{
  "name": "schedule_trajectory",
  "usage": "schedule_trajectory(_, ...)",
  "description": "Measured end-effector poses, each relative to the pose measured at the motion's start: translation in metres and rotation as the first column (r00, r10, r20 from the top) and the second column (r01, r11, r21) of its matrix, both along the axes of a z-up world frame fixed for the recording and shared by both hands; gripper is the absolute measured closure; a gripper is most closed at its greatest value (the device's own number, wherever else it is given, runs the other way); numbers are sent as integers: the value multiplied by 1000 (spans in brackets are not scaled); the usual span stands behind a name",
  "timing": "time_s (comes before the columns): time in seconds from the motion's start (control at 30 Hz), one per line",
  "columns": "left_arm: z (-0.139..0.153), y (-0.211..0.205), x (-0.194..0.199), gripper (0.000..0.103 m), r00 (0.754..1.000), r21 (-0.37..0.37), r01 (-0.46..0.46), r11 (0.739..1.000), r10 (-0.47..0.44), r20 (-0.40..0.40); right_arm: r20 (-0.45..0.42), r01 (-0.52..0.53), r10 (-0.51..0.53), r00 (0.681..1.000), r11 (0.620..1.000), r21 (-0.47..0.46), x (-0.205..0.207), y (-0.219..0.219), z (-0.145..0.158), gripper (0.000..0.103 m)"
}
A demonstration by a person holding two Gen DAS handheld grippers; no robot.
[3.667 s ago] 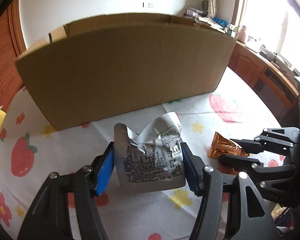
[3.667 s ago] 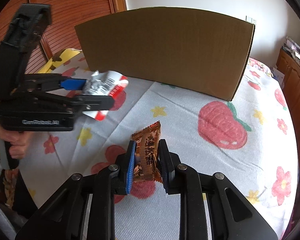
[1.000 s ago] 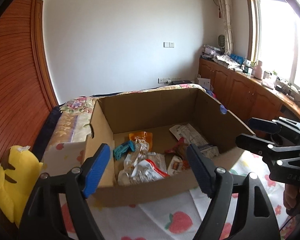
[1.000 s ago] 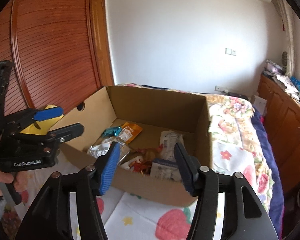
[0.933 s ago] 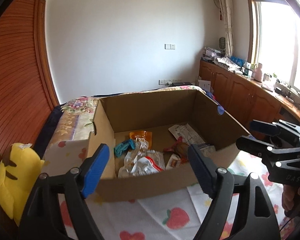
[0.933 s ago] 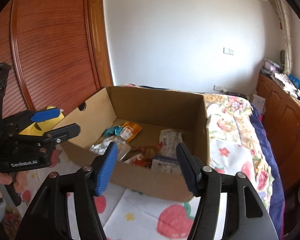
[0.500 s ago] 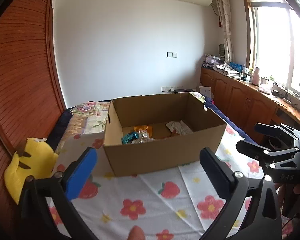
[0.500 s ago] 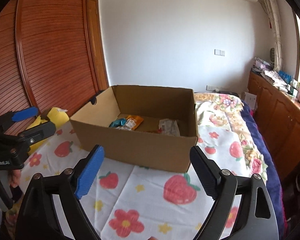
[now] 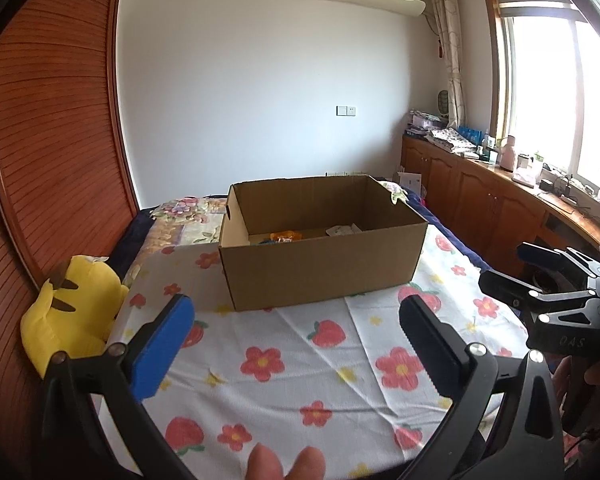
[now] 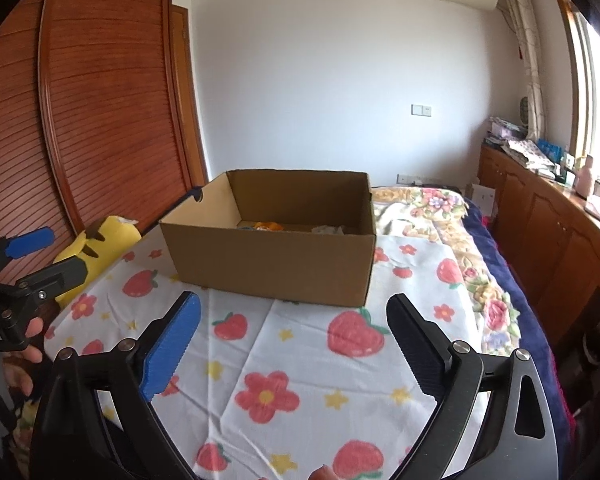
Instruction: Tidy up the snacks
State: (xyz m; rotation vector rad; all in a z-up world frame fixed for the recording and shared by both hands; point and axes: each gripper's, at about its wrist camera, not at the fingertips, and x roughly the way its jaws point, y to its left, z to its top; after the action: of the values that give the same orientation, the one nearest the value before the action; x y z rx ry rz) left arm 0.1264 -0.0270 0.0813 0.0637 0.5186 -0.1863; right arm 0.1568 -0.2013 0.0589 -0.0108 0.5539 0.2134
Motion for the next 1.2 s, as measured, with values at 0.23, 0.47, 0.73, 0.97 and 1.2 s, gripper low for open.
schedule_trajectory(0.23,0,4,-28,0,1000,-15,-16,1000,16,9,10,34,-34,999,999,3,-28,-6,-1,5)
schedule_trajectory(0.47,-9,3,-46,0,999,0,-35,999,35,21,17,71,-71,997,997,-3,-49,-6,-6,4)
schedule_trajectory(0.73,-30,5,-55,0,998,3,-66,998,66,-1,45,96,-95,994,995,-23,-70,0,-8,3)
schedule_trajectory(0.97,-39,9,-58,0,997,-8,-73,997,73,-12,39,93,-91,995,995,-31,-75,7,-15,3)
schedule_trajectory(1.2,-40,10,-62,0,997,-7,-76,997,76,-1,31,98,-97,995,995,-25,-76,6,-19,3)
